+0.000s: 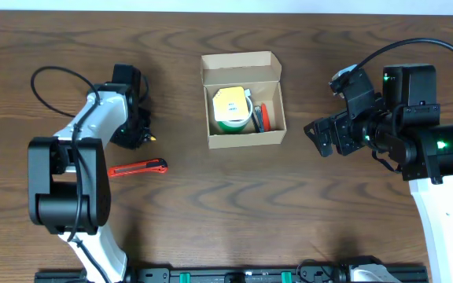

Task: Pack container
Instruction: 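Lower the correction tape into the box beside the stapler, release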

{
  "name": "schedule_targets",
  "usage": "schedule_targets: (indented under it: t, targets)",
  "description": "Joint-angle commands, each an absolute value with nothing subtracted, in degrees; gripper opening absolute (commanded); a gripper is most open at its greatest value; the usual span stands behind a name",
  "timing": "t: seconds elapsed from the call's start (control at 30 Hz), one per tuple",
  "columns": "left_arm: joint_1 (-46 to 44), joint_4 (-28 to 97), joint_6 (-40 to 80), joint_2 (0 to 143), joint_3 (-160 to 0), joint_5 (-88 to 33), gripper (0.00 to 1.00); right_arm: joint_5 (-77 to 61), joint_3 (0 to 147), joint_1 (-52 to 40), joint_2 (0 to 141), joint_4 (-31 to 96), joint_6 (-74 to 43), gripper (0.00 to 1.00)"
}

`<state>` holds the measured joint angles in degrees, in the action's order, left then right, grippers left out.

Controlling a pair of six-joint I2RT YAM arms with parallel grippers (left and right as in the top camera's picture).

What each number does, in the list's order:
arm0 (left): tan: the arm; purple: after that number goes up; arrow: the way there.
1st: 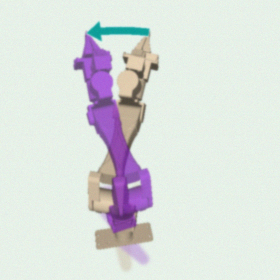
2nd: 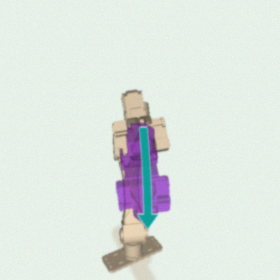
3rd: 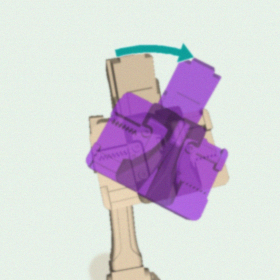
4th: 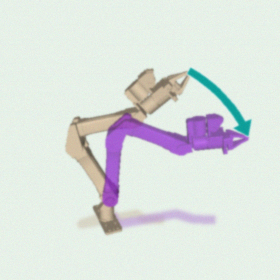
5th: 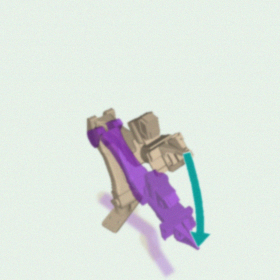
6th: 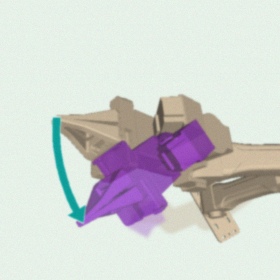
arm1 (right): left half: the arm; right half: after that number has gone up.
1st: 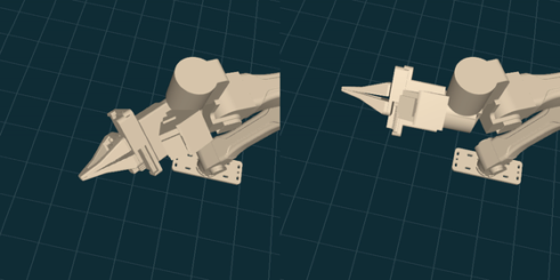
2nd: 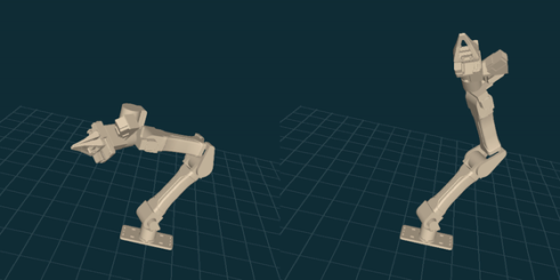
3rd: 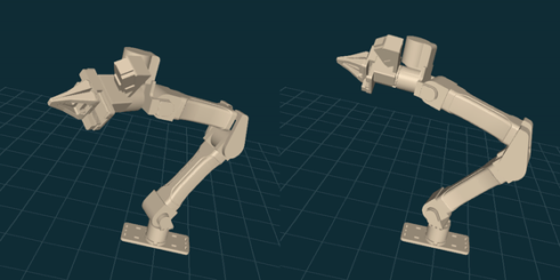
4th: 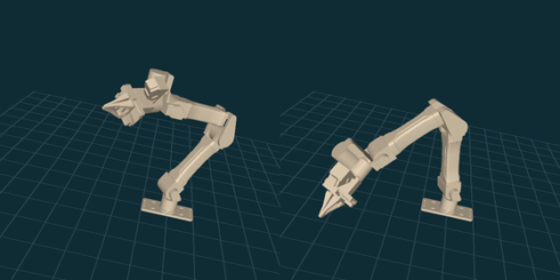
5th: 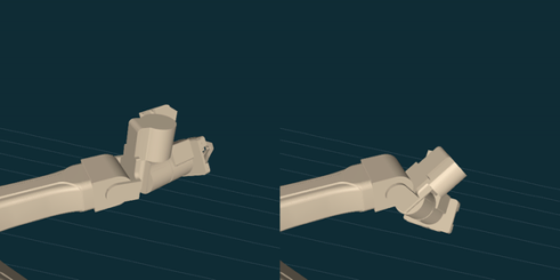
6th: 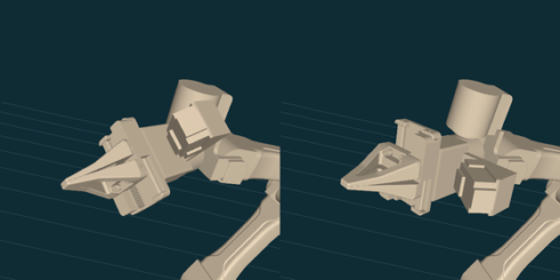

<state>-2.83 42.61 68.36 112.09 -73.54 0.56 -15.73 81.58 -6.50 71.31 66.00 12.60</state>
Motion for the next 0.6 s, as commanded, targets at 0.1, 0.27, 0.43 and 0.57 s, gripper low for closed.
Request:
schedule_targets:
  t: [0.1, 0.27, 0.43, 0.57]
  targets:
    - [-5.1, 48.9, 64.2, 112.7, -86.1, 0.6, 0.06, -16.3, 81.7, -6.5, 71.0, 66.0, 13.3, 0.99]
    - [-11.0, 51.9, 59.7, 112.7, -95.4, 0.6, 0.06, -16.3, 81.7, -6.5, 71.0, 66.0, 13.3, 0.99]
    - [-20.8, 49.8, 48.9, 112.7, -100.2, 0.2, 0.06, -16.3, 81.7, -6.5, 71.0, 66.0, 13.3, 0.99]
    - [-28.9, 45.6, 39.7, 112.8, -100.2, -1.1, 0.09, -16.3, 81.7, -6.5, 71.0, 66.0, 13.3, 0.99]
